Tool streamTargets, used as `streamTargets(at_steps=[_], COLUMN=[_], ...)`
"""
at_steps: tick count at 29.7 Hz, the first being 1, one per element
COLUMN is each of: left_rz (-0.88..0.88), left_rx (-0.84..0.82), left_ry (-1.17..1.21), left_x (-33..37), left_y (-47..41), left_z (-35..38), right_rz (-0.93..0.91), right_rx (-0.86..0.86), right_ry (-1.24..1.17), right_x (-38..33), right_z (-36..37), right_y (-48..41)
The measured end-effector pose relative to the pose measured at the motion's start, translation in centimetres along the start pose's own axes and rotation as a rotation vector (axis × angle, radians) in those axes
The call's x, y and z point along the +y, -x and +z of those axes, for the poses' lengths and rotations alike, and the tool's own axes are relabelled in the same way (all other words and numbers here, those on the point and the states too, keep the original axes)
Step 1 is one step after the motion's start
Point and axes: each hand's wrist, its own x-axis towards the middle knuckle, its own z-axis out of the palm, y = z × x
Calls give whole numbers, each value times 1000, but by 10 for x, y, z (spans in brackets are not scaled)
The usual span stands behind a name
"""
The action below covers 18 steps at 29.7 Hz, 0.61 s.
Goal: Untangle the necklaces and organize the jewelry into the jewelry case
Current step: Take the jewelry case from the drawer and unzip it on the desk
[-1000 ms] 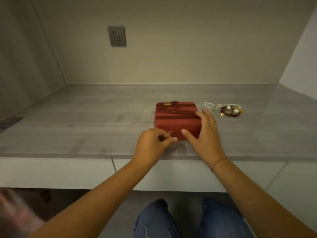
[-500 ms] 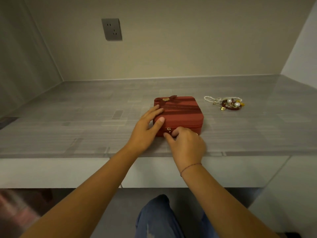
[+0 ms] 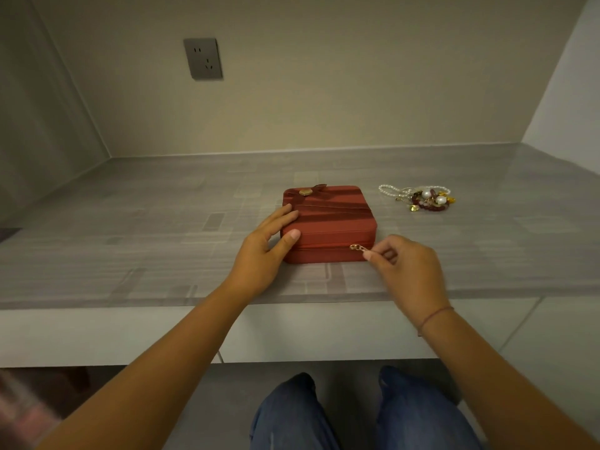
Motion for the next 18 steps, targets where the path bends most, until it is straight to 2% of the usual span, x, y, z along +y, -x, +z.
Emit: streamTargets(at_steps=[9, 13, 18], left_rz=[-3, 40, 253], left_rx=[-18, -28, -243], left_ry=[-72, -421, -787], left_x=[5, 22, 50], left_y=[0, -6, -26], left_z=[-1, -1, 31], right_rz=[30, 22, 20], right_rx=[-105, -182, -251], right_ry=[-88, -192, -261], right_x=[32, 38, 43], right_z=[-23, -21, -26], right_y=[-29, -31, -36])
